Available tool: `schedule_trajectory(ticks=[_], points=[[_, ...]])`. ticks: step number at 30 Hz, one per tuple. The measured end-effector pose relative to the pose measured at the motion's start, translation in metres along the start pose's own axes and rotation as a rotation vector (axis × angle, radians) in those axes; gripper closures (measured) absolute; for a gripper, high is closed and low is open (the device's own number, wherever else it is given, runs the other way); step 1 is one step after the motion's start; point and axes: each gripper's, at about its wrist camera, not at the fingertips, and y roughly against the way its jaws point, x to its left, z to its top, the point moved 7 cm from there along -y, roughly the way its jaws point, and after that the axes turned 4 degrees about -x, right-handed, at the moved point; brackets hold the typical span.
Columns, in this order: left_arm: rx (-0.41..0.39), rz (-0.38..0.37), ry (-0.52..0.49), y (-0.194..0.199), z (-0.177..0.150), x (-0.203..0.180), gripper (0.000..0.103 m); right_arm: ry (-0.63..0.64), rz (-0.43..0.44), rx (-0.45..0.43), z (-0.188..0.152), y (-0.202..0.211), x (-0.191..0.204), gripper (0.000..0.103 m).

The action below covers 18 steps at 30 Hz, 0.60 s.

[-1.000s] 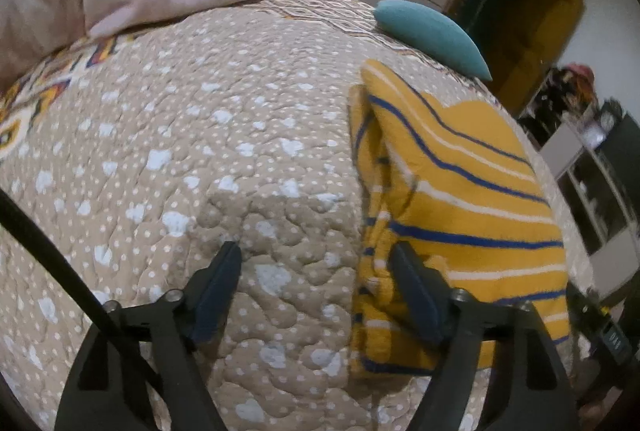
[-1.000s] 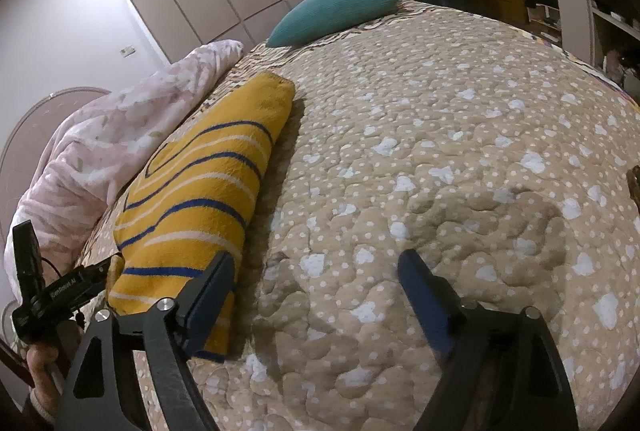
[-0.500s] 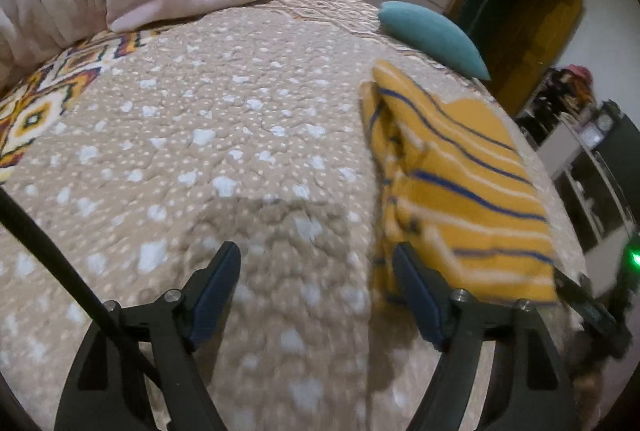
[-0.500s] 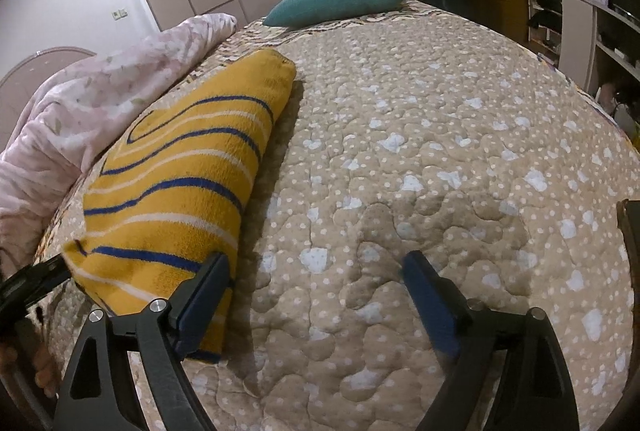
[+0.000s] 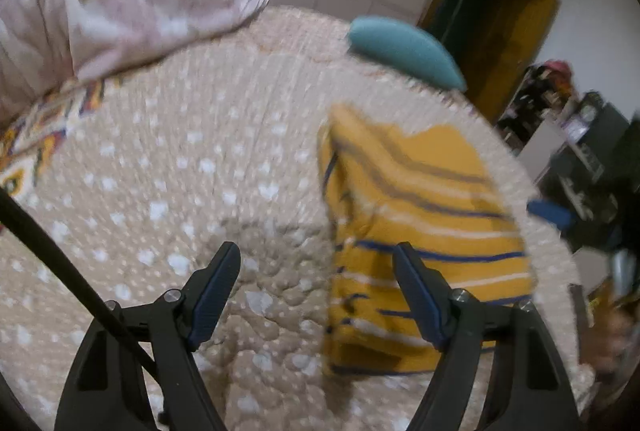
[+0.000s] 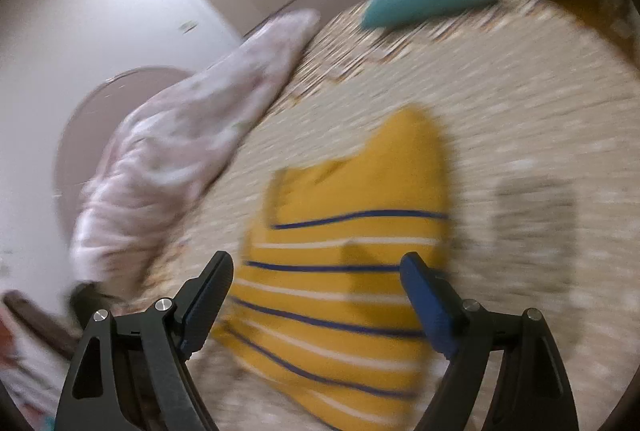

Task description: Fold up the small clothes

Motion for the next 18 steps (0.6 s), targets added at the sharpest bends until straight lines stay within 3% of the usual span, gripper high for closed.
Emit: schedule_trajectory(ticks=[3,7,8,11,15,18], points=[[0.034,-0.011,0.039,-0.023,-0.019,0.013,0.024,0.008,0.111,0.118,0.000,-0.050,0.026,0.014],[0.027,-0.045,0.060,-0.025,-0.019,0.015,0.020,-0.018,0.258,0.268,-0.003,-0.124,0.053,0.014],[0.023,-0.043,0.052,-0.025,-0.019,0.013,0.018,-0.028,0.260,0.277,-0.002,-0.138,0.054,0.014],[0.020,-0.049,0.047,-0.026,-0.020,0.011,0.016,-0.050,0.170,0.234,0.019,-0.172,0.046,0.016],[0.021,-0.057,0.047,-0.026,-0.020,0.011,0.014,0.074,-0.159,0.152,0.047,-0.185,0.029,0.019],[0.021,-0.060,0.048,-0.028,-0.020,0.012,0.014,0.086,-0.154,0.118,0.056,-0.160,0.030,0.021]])
